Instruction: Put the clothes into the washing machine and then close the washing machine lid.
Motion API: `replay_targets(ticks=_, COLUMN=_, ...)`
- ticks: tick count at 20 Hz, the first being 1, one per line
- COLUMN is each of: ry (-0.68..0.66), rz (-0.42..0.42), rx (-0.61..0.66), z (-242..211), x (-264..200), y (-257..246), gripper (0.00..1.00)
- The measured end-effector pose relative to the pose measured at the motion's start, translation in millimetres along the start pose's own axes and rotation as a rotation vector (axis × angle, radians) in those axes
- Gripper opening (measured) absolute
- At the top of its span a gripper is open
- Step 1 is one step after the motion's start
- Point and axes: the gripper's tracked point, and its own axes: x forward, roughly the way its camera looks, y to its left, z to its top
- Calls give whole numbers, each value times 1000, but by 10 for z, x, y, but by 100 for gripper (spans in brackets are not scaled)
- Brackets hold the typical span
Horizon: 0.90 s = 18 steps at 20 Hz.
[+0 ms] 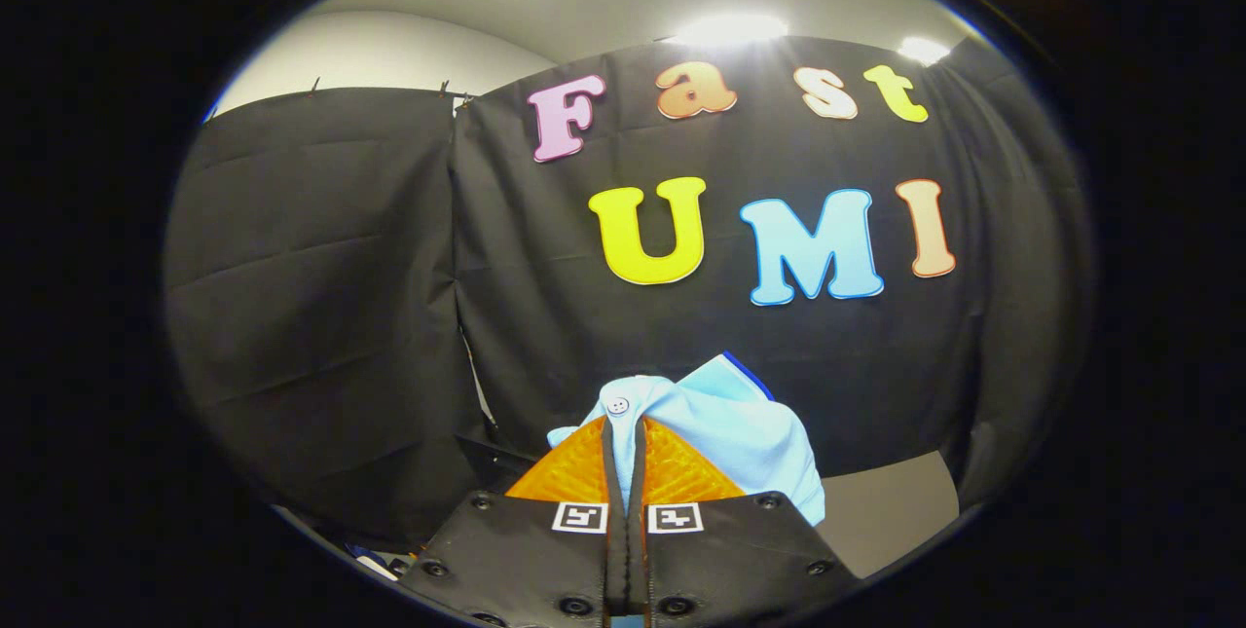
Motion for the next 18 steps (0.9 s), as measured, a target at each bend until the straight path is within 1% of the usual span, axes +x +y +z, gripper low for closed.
replay_targets(ticks=3, ry=0, rz=37, rx=-15, z=-6, x=36, y=342, gripper=1)
replay_targets(ticks=10, ry=17, rz=118, rx=-1, z=-77, x=250, y=1045, gripper=1)
replay_targets(ticks=14, ry=33, rz=145, rx=2, z=-153, x=381, y=1364, gripper=1)
replay_targets(ticks=18, ry=50, rz=155, rx=2, z=-251, x=528, y=1574, gripper=1)
